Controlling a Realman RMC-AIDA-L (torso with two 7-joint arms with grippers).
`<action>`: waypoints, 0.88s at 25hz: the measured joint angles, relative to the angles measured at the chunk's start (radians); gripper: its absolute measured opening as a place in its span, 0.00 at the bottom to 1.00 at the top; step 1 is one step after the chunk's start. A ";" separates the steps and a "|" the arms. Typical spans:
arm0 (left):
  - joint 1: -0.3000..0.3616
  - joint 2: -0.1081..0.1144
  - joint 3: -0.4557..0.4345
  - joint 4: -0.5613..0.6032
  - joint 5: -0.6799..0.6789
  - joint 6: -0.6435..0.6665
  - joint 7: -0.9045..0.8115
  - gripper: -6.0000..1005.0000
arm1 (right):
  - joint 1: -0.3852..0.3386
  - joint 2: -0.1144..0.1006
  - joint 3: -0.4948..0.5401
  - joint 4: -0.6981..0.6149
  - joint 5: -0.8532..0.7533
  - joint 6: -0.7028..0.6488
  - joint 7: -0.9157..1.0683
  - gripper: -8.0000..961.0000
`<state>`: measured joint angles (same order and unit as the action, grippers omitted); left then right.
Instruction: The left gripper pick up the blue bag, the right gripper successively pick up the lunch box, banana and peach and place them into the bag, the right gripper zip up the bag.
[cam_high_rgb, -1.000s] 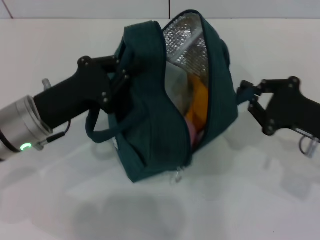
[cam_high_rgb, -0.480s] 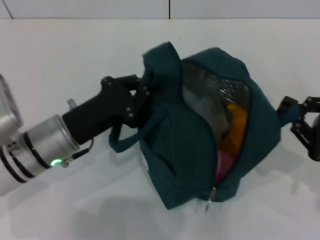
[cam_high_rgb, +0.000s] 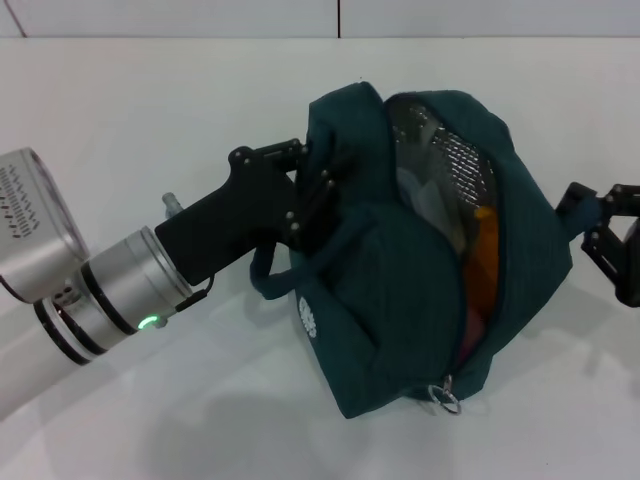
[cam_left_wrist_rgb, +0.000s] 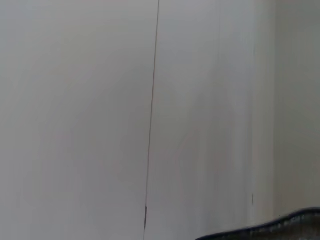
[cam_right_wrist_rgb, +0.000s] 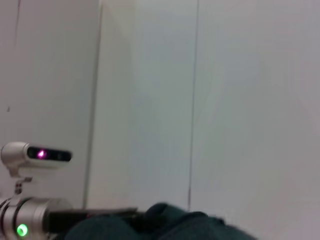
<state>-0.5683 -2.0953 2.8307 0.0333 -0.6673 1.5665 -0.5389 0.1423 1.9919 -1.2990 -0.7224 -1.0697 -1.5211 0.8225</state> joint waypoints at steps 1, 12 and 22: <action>0.002 0.000 0.000 0.012 -0.008 0.000 0.018 0.14 | 0.015 -0.010 0.001 0.002 -0.022 0.000 0.011 0.10; 0.029 -0.006 -0.001 0.095 -0.070 -0.049 0.124 0.27 | 0.067 -0.063 0.167 -0.006 -0.251 -0.123 0.122 0.25; 0.027 -0.007 0.000 0.134 -0.106 -0.104 0.125 0.29 | 0.071 -0.082 0.391 -0.034 -0.454 -0.236 0.170 0.55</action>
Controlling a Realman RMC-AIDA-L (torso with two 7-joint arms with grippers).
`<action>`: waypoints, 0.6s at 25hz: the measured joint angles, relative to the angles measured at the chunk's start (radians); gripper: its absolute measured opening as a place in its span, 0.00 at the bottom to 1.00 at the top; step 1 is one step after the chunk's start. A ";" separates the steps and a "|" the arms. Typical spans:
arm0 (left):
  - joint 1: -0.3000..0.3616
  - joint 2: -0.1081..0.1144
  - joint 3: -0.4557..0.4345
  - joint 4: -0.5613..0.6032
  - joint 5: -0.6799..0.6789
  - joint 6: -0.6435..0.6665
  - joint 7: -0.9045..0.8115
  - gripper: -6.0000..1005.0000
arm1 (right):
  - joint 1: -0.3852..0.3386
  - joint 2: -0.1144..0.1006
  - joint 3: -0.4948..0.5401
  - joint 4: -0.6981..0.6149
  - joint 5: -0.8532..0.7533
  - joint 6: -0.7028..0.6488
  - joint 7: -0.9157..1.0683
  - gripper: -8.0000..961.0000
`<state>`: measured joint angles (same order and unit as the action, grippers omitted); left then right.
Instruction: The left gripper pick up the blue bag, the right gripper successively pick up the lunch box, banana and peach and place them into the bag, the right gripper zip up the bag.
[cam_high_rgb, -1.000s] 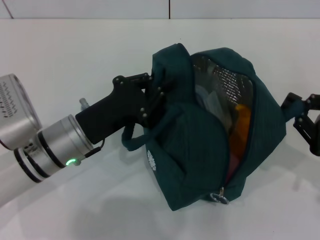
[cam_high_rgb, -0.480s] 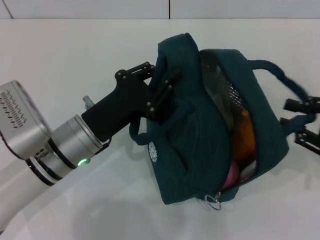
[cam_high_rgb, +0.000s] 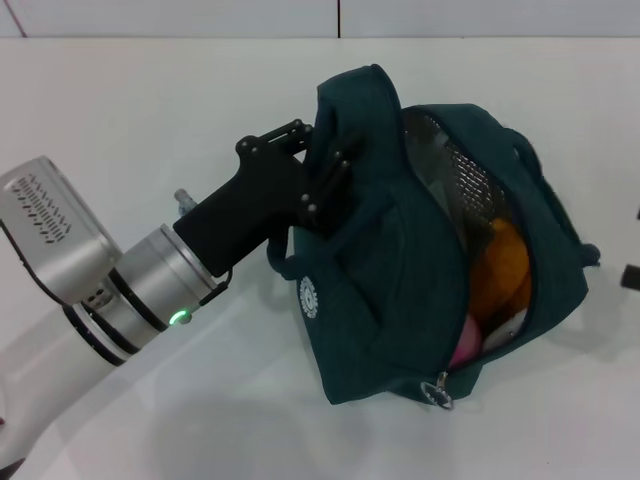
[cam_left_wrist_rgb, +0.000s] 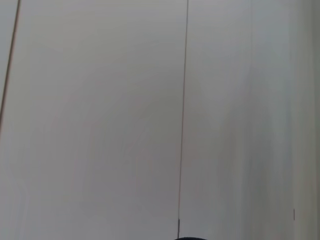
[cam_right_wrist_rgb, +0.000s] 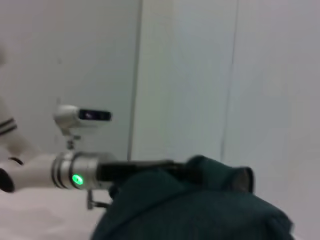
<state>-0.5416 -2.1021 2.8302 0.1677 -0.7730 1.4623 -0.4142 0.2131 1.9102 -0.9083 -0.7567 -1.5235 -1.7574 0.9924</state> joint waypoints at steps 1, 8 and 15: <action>-0.002 -0.001 0.000 0.000 0.000 -0.001 0.000 0.29 | 0.001 0.001 0.016 0.003 -0.008 0.001 0.001 0.57; -0.004 -0.001 0.000 0.004 0.000 -0.004 0.000 0.30 | 0.029 -0.012 0.051 0.016 -0.149 -0.166 0.021 0.67; -0.006 0.000 0.000 0.019 0.003 -0.003 0.000 0.29 | 0.113 0.051 0.050 0.020 -0.392 -0.211 0.122 0.67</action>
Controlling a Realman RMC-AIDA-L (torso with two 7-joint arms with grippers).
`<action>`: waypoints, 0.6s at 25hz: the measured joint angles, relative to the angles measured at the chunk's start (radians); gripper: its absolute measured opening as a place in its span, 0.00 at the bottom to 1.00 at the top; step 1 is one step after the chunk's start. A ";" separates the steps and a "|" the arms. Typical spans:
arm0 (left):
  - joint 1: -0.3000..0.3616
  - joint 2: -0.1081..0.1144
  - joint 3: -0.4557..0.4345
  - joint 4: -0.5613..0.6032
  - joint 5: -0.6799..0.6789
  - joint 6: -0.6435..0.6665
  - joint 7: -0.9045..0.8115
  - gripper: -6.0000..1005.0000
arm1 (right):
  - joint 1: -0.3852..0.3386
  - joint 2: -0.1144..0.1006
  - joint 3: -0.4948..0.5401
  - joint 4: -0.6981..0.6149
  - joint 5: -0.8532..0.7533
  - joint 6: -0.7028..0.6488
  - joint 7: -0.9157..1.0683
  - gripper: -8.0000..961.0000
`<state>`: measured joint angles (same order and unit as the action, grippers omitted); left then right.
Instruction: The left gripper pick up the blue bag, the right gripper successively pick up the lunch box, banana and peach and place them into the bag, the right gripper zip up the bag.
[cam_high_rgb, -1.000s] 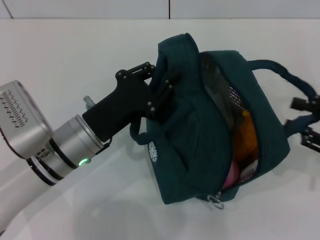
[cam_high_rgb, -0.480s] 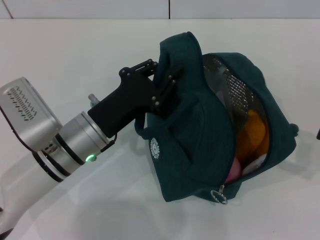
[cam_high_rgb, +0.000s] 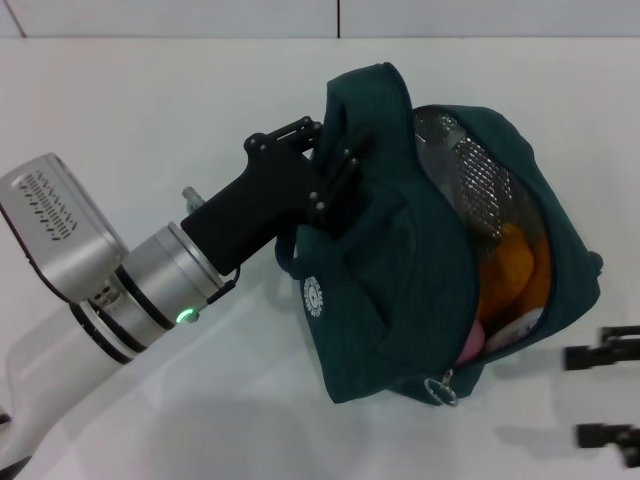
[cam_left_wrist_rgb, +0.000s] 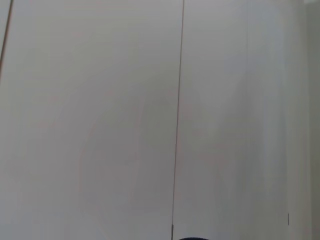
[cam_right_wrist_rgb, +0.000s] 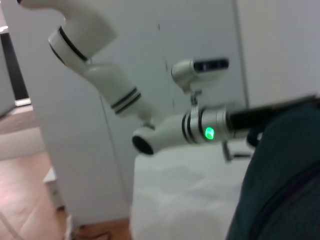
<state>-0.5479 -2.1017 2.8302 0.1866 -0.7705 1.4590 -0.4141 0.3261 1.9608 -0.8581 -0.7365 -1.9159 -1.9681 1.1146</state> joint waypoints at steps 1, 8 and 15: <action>0.000 0.000 0.000 0.001 0.000 0.000 0.000 0.29 | 0.000 0.000 0.000 0.000 0.000 0.000 0.000 0.67; 0.003 0.002 0.000 0.001 0.000 0.005 0.000 0.29 | 0.152 0.056 -0.173 0.137 -0.068 0.202 0.104 0.67; 0.004 0.003 0.000 0.001 0.001 0.006 0.000 0.29 | 0.245 0.066 -0.240 0.272 -0.017 0.317 0.116 0.66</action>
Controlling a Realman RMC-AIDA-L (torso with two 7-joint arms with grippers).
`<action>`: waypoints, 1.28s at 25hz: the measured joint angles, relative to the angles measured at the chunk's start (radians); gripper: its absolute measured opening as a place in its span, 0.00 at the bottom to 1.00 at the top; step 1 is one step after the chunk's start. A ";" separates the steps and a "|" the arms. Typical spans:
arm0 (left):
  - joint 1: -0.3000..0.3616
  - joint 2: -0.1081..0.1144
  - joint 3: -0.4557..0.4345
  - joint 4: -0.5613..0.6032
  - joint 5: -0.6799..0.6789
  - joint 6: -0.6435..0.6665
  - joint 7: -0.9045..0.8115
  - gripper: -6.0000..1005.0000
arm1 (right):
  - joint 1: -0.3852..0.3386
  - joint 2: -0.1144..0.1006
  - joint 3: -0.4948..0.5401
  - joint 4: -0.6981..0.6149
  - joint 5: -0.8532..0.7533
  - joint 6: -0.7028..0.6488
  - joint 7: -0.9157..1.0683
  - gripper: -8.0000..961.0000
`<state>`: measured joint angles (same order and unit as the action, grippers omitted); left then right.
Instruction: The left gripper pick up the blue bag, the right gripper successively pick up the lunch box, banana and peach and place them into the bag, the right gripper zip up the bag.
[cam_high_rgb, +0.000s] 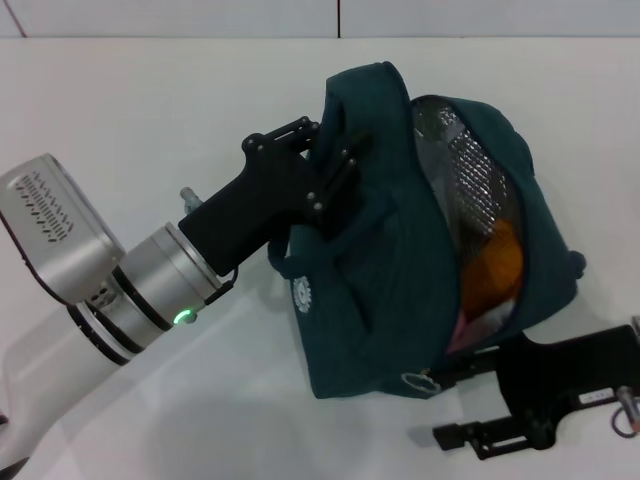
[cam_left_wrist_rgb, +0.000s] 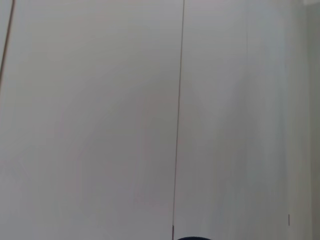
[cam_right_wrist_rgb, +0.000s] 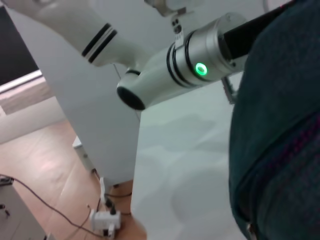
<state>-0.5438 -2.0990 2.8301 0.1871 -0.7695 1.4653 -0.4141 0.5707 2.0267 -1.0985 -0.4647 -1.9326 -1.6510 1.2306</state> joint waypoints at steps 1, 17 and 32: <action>0.001 0.000 0.000 0.000 0.000 0.001 0.000 0.29 | 0.003 0.000 -0.009 0.004 0.010 0.002 -0.001 0.66; 0.003 -0.001 0.000 0.000 0.003 -0.003 -0.004 0.29 | -0.008 0.001 -0.167 0.008 0.162 0.024 -0.004 0.66; 0.014 -0.003 0.003 0.003 0.006 0.001 -0.005 0.29 | -0.011 0.001 -0.301 0.004 0.285 0.095 -0.052 0.49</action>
<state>-0.5298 -2.1015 2.8332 0.1901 -0.7638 1.4668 -0.4191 0.5594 2.0272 -1.3999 -0.4607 -1.6475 -1.5558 1.1787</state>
